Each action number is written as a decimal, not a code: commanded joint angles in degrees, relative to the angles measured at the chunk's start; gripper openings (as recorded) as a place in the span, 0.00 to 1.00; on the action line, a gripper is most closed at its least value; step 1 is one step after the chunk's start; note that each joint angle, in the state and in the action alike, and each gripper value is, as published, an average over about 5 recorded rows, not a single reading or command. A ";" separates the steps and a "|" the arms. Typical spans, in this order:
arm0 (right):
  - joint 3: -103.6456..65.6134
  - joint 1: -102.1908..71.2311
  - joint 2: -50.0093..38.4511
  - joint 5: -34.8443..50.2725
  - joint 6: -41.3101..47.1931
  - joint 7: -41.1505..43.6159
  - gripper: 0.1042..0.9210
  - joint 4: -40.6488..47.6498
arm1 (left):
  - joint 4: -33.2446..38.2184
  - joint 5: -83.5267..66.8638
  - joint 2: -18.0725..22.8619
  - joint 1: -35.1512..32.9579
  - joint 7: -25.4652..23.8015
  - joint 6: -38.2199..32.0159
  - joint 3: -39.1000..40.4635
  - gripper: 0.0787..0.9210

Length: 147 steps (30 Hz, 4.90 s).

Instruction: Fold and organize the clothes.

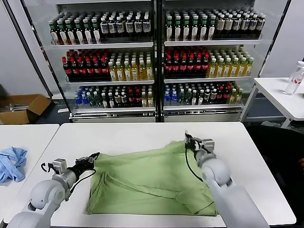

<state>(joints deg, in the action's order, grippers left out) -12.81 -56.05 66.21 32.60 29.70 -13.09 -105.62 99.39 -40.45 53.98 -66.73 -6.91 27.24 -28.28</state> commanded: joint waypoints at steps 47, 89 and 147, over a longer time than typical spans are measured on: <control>-11.15 -39.66 -2.24 -12.15 1.77 -0.76 0.01 -27.98 | 9.57 9.27 -2.00 -14.58 -7.44 3.16 -7.20 0.03; -11.07 -40.75 0.09 -19.53 -1.45 -0.68 0.88 -30.56 | 18.59 -4.32 13.74 -19.76 33.22 2.31 2.84 0.65; -11.47 -40.20 0.27 -21.61 -2.79 -1.47 0.88 -29.57 | 26.21 0.07 23.04 -11.05 24.81 5.74 19.76 0.01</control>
<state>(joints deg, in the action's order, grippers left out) -24.09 -96.22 66.53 11.08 27.16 -14.45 -135.22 128.55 -39.62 70.36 -81.36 20.07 32.92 -18.22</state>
